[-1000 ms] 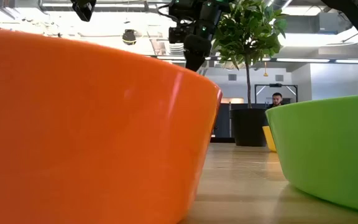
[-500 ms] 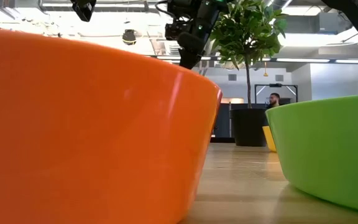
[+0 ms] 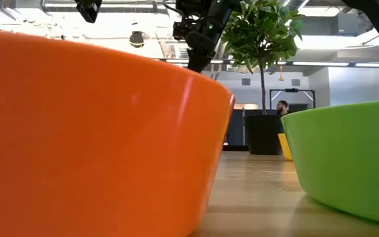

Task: Pick & Place Mini bowls
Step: Put the green bowl on the shelf, then stack the yellow bowl on top of the yellow bowl on the shelf

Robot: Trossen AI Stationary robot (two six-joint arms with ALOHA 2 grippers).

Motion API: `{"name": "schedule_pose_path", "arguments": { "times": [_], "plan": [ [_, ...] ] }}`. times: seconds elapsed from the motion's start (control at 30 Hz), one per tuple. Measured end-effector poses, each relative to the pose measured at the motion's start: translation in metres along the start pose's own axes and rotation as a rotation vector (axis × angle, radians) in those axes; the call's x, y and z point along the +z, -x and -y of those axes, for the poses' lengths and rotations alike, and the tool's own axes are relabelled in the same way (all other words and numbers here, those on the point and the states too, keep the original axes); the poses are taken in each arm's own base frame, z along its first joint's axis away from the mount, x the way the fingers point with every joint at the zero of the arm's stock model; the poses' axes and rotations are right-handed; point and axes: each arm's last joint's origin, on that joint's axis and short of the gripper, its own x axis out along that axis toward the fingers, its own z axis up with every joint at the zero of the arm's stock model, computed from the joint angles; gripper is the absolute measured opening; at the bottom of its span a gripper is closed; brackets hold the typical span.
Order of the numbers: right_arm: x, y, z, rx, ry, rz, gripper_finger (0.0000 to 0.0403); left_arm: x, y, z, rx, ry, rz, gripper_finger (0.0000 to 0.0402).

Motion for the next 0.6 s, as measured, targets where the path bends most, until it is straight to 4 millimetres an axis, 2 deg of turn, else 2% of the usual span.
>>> {"name": "schedule_pose_path", "arguments": {
  "times": [0.37,0.6],
  "plan": [
    [0.006,0.002,-0.014,0.004,0.029,0.024,0.0077,0.000,0.000,0.000,0.000,0.000,0.000,0.0081],
    [0.014,0.015,-0.021,-0.050,0.052,0.040,0.0077,0.000,0.000,0.000,0.000,0.000,0.000,0.0081]
  ]
}}
